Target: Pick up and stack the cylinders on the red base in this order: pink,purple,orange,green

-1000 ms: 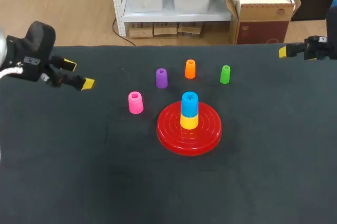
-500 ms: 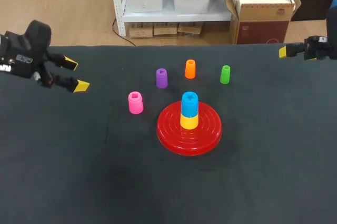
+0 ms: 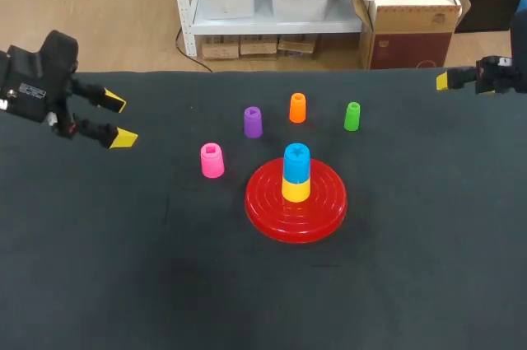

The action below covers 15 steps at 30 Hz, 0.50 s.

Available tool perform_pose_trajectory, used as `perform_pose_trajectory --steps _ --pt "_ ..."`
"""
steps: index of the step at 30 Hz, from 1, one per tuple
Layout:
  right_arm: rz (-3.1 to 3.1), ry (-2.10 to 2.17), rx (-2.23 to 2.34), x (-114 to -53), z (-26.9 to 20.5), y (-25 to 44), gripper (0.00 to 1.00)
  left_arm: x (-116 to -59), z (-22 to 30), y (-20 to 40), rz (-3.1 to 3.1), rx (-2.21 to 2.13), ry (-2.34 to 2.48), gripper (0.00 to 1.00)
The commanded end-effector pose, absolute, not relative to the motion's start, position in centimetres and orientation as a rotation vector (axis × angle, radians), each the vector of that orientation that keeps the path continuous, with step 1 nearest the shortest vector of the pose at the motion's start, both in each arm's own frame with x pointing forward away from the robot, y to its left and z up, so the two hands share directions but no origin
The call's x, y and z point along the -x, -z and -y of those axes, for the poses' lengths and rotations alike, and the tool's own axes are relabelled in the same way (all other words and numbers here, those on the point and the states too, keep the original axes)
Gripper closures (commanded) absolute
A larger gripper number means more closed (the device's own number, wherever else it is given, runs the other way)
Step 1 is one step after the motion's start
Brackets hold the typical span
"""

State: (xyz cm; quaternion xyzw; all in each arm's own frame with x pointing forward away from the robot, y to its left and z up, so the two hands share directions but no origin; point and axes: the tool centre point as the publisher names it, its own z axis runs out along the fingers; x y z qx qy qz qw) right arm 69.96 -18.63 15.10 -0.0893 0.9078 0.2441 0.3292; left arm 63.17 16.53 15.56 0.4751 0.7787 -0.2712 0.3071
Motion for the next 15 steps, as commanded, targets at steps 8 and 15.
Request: perform_pose_trajectory --steps 8,15 --pt "-2.374 -0.637 0.232 -69.9 18.6 -15.1 0.00 -63.0 -16.5 -15.5 -2.063 -1.248 0.716 0.00" --pt "-2.414 -0.620 0.551 -74.2 14.6 -17.0 0.00 -63.0 -16.5 -15.5 -2.063 -1.248 0.716 0.00"
